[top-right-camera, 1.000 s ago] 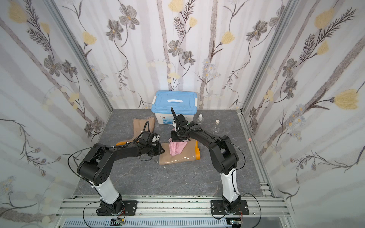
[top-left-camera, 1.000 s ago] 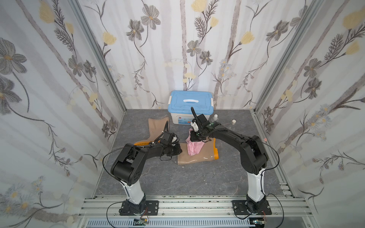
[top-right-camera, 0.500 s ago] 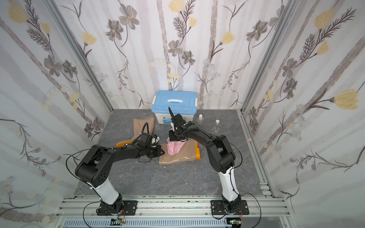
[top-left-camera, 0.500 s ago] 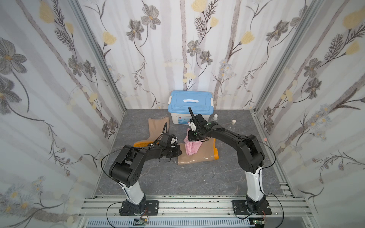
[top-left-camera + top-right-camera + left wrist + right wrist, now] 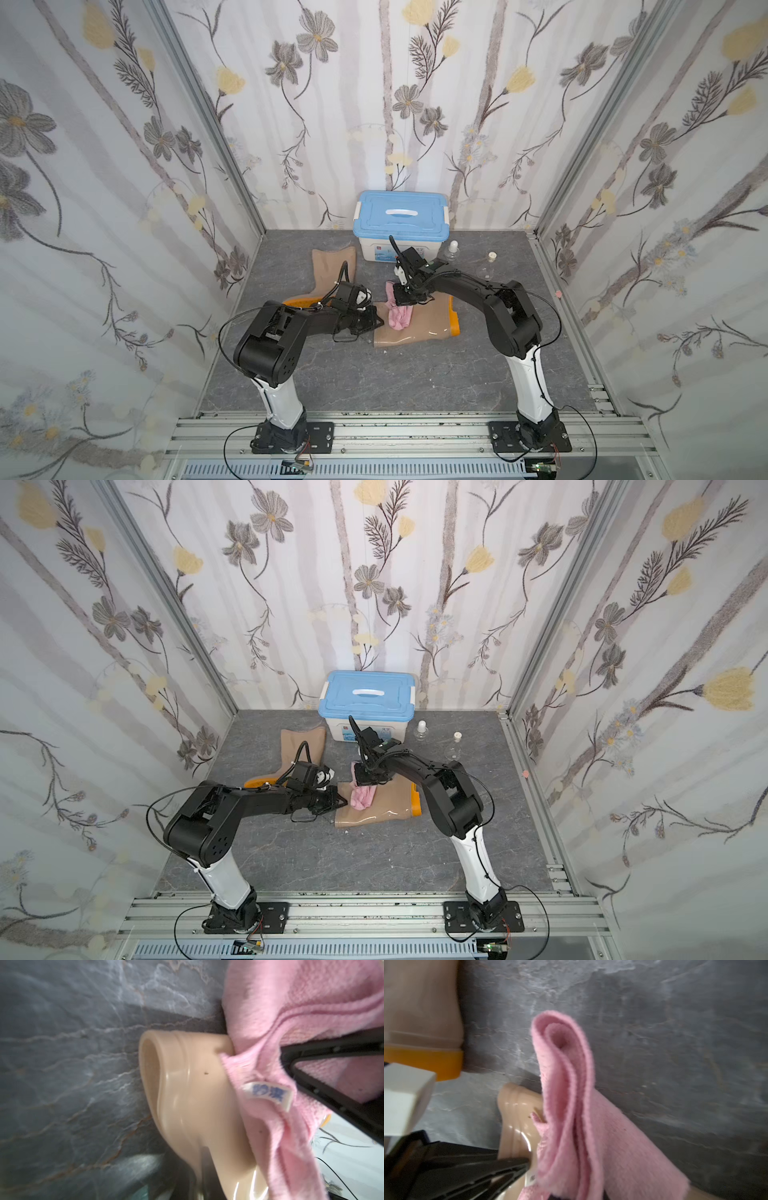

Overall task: Wipe the rubber boots with a cloth
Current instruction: Wipe the dirt off the rubber boot.

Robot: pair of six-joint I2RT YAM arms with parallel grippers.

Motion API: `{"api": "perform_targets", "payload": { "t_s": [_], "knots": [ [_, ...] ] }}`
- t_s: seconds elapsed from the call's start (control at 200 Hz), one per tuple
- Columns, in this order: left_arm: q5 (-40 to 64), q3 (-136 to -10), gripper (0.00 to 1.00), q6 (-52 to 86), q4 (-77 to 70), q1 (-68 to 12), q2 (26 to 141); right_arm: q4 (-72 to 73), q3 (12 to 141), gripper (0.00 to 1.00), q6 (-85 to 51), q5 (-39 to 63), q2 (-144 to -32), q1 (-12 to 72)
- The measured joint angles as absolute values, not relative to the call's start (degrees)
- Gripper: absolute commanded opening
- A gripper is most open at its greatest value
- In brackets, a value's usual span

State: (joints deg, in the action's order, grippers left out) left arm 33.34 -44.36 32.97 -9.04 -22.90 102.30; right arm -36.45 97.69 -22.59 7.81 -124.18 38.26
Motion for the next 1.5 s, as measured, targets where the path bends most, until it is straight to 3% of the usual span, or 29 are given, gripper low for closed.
{"api": "perform_targets", "payload": {
  "t_s": [0.29, 0.475, 0.794, 1.074, 1.269, 1.499],
  "knots": [
    [34.17, -43.99, 0.00, 34.72, -10.07, -22.63, 102.37, -43.79, 89.84, 0.00, -16.75, -10.35, -112.73, 31.48],
    [34.02, -43.90, 0.00, 34.72, -10.00, -22.63, 102.15, -45.12, 89.17, 0.00, -14.17, -16.78, -108.40, 32.21],
    [33.82, -44.97, 0.00, 34.46, -7.88, -22.55, 101.51, -32.84, 88.62, 0.00, -19.77, 4.45, -114.02, 40.60],
    [33.71, -44.99, 0.00, 34.44, -7.51, -22.50, 101.34, -23.40, 88.16, 0.00, -26.35, 18.35, -120.86, 42.63],
    [33.85, -44.99, 0.00, 34.44, -7.38, -22.37, 101.30, -24.75, 85.21, 0.00, -25.32, 15.66, -118.45, 41.54],
    [34.52, -44.88, 0.00, 34.44, -7.46, -21.85, 101.16, -36.91, 80.31, 0.00, -18.06, -2.66, -108.25, 37.41]
  ]
}}
